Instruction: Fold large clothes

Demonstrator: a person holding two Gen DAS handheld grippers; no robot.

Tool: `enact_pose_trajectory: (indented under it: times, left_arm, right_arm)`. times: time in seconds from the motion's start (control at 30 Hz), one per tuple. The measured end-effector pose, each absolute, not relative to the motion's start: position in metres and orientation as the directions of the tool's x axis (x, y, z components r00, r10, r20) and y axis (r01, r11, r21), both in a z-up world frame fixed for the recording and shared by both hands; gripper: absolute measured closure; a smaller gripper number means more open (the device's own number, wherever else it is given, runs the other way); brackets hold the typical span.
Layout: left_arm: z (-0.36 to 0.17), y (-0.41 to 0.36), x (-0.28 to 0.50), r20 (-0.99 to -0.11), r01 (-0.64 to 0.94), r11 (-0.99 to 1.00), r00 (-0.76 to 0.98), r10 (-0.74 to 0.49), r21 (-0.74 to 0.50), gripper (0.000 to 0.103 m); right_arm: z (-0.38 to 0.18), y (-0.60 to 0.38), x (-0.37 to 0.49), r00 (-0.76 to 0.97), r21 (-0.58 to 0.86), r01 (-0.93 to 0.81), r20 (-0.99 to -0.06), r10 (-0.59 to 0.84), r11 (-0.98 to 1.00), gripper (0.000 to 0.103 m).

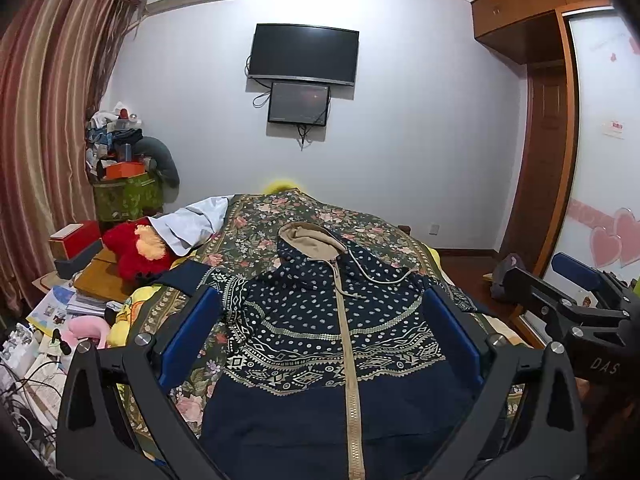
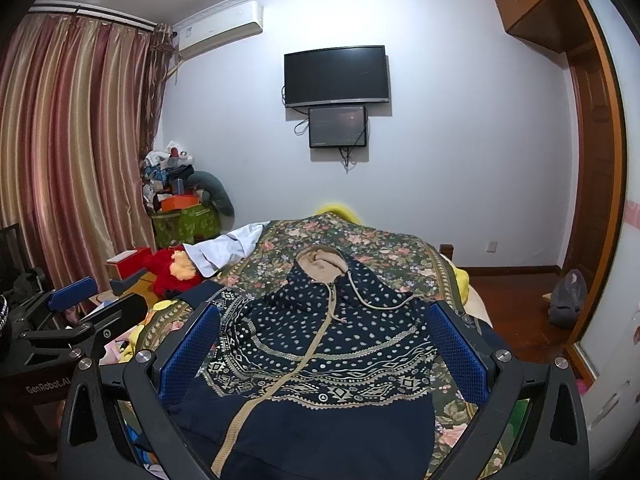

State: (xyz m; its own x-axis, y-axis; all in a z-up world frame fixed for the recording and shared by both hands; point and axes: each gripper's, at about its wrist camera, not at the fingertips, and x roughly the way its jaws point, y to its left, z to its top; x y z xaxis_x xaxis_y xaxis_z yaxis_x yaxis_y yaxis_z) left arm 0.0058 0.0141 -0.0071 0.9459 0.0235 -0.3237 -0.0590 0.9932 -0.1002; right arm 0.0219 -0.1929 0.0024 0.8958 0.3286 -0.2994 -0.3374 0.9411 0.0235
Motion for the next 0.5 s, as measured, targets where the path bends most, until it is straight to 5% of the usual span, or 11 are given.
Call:
enact_pose_trajectory:
  times: [0.5]
  left_arm:
    - [-0.0078, 0.0188, 0.0068, -0.318, -0.075, 0.991, 0.947, 0.036, -0.111, 0.001]
  right_arm:
    - [0.008, -0.1827, 0.0186, 0.895, 0.006, -0.351, -0.292, 0.337, 0.936, 0.0]
